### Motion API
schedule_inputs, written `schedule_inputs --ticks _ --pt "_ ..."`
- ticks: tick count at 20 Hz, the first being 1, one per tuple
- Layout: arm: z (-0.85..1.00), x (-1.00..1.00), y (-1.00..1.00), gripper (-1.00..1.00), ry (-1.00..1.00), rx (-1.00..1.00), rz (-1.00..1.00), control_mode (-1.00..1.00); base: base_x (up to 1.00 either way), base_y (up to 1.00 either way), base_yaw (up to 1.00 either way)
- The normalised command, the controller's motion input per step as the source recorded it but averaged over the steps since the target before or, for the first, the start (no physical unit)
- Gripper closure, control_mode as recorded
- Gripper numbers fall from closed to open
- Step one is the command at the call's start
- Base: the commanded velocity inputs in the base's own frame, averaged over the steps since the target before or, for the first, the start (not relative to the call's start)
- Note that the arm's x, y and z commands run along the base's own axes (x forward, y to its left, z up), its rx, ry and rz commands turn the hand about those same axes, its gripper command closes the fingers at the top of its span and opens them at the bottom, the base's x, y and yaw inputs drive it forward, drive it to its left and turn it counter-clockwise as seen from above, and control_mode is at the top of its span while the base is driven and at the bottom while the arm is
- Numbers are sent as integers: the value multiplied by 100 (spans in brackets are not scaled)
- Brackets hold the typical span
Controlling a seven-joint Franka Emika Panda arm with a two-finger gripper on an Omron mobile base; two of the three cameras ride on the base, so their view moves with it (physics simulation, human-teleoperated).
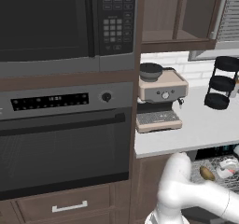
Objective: Pick up the cup and bowl from the counter, place them in the dishwasher, and close the dishwasher door.
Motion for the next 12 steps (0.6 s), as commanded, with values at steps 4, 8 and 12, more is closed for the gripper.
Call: schedule_inputs --ticks 4,8,12 --pt "-55 29 -34 100 0 8 0 -100 0 0 0" --pt "-41 0 -3 -100 3 5 0 -100 0 0 0" --pt "-28 3 -5 -100 4 4 0 -100 0 0 0"
